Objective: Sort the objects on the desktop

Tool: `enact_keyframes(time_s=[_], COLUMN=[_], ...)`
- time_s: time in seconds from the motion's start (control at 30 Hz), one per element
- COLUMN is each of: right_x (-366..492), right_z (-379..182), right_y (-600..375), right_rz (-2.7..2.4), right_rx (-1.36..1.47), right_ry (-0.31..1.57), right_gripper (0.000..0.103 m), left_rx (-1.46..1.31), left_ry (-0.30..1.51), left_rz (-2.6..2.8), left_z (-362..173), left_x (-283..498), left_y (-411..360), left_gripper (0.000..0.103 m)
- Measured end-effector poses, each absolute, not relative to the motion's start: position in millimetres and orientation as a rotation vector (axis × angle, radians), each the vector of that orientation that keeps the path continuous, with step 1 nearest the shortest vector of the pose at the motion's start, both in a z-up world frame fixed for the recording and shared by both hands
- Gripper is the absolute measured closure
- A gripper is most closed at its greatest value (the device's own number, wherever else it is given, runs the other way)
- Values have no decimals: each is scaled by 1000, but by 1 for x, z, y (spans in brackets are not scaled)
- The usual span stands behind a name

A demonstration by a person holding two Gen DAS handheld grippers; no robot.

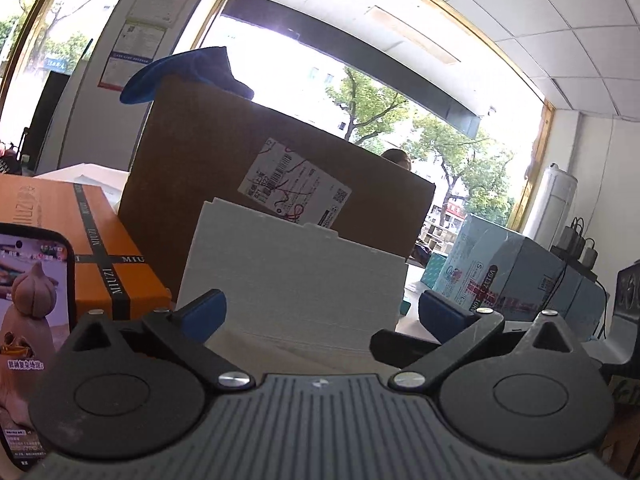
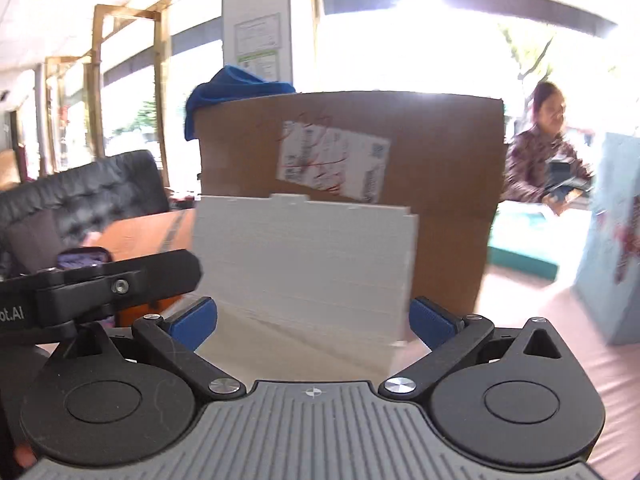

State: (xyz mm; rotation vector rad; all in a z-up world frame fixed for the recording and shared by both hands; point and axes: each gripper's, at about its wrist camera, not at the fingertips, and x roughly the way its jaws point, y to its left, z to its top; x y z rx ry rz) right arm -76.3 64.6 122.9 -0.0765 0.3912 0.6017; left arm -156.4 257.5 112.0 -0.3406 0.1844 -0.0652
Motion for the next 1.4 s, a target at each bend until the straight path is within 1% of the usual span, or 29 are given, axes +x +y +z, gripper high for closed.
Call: enact_keyframes(time_s=[0.13, 0.23, 0.33, 0.37, 0.4, 0.43, 0.57, 0.6, 0.63, 0.67, 0.93, 1.1, 1.2, 1.4], right_x=[-59, -44, -36, -35, -34, -33, -36, -36, -36, -36, -38, -34, -31, -32], right_z=[108, 96, 87, 84, 81, 80, 75, 74, 74, 73, 72, 73, 73, 73], right_y=[54, 55, 61, 64, 67, 69, 73, 73, 72, 70, 62, 50, 38, 30], right_rz=[528, 539, 544, 544, 547, 548, 501, 485, 469, 458, 457, 416, 399, 379], right_rx=[8, 16, 17, 21, 24, 21, -20, -29, -37, -40, -63, -83, -64, -64], right_ry=[509, 621, 680, 691, 700, 707, 733, 729, 723, 720, 708, 700, 706, 702], right_gripper=[0, 0, 4, 9, 20, 25, 71, 79, 84, 93, 95, 100, 100, 100], left_rx=[-336, -355, -374, -380, -386, -393, -418, -411, -403, -394, -385, -367, -342, -290], left_ry=[186, 197, 209, 214, 218, 222, 240, 240, 241, 240, 251, 264, 283, 472], left_rz=[-82, -81, -70, -66, -62, -58, -42, -37, -33, -30, -20, -25, 9, 106], left_z=[109, 105, 103, 102, 102, 101, 98, 98, 98, 98, 98, 99, 99, 90], left_x=[-153, -150, -147, -146, -145, -145, -141, -141, -141, -141, -141, -141, -139, -120], left_y=[255, 257, 260, 261, 262, 262, 266, 265, 264, 263, 263, 260, 258, 256], left_gripper=[0, 0, 0, 0, 0, 0, 0, 0, 0, 0, 0, 0, 0, 0])
